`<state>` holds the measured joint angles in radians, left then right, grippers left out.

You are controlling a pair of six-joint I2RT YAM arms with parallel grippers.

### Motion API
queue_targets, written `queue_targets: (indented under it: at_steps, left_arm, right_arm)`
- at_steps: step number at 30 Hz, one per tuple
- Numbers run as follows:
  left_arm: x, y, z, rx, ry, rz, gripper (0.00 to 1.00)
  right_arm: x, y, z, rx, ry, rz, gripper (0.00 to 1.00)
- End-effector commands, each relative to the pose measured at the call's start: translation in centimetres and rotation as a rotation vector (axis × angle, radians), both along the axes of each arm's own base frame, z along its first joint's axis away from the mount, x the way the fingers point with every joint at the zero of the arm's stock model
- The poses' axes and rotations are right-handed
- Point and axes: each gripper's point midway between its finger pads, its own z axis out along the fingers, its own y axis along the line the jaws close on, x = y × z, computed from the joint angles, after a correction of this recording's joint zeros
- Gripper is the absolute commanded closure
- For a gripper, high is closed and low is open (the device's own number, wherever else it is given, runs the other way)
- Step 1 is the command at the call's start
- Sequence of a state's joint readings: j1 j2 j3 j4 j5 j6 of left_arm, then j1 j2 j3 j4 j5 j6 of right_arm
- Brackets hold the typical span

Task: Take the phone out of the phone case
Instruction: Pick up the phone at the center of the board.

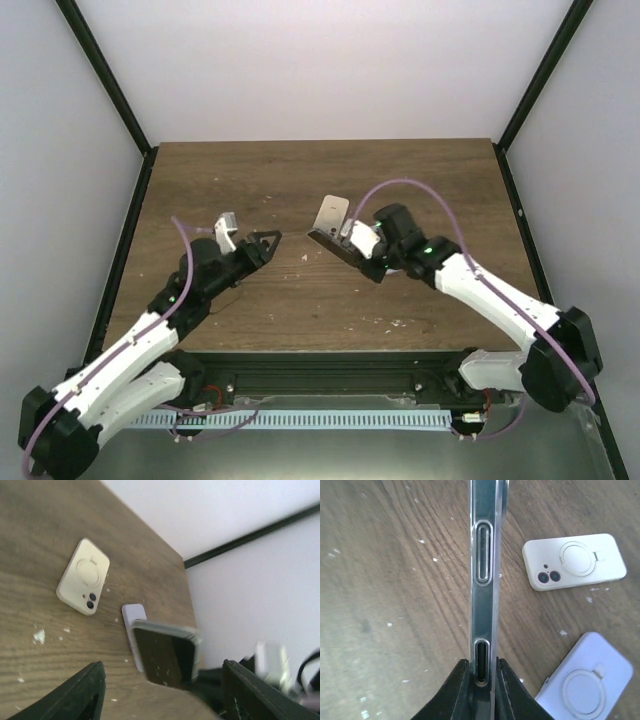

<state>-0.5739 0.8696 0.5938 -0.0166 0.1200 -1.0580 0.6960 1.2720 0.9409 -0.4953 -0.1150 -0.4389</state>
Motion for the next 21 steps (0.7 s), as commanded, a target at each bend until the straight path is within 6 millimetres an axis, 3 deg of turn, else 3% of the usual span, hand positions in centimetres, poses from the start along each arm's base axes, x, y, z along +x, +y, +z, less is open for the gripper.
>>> queue_targets:
  at_steps: [1, 6, 9, 12, 16, 21]
  left_arm:
    - [-2.8, -0.4, 0.6, 0.176, -0.35, -0.142, 0.38]
    - [-6.1, -1.8, 1.2, 0.202, -0.536, -0.282, 0.39]
    - [-8.1, -3.1, 2.8, 0.134, -0.645, -0.399, 0.47]
    - [-9.9, -4.5, 5.2, 0.079, -0.745, -0.513, 0.44]
    - [-9.8, -5.1, 6.1, 0.057, -0.761, -0.536, 0.36]
    - [-9.9, -5.7, 7.2, -0.001, -0.797, -0.561, 0.39]
  right_arm:
    - [-3.2, 0.7, 7.1, 0.34, 0.136, 0.138, 0.99]
    - [-5.6, 0.6, 9.9, 0.529, 0.24, 0.272, 0.99]
    - [-7.6, 1.1, 11.5, 0.594, 0.287, 0.385, 0.99]
    - [-9.1, 1.3, 12.8, 0.647, 0.336, 0.455, 0.99]
    - [-11.0, 1.1, 13.9, 0.691, 0.378, 0.532, 0.99]
    - [-11.8, 1.1, 14.2, 0.717, 0.426, 0.566, 0.99]
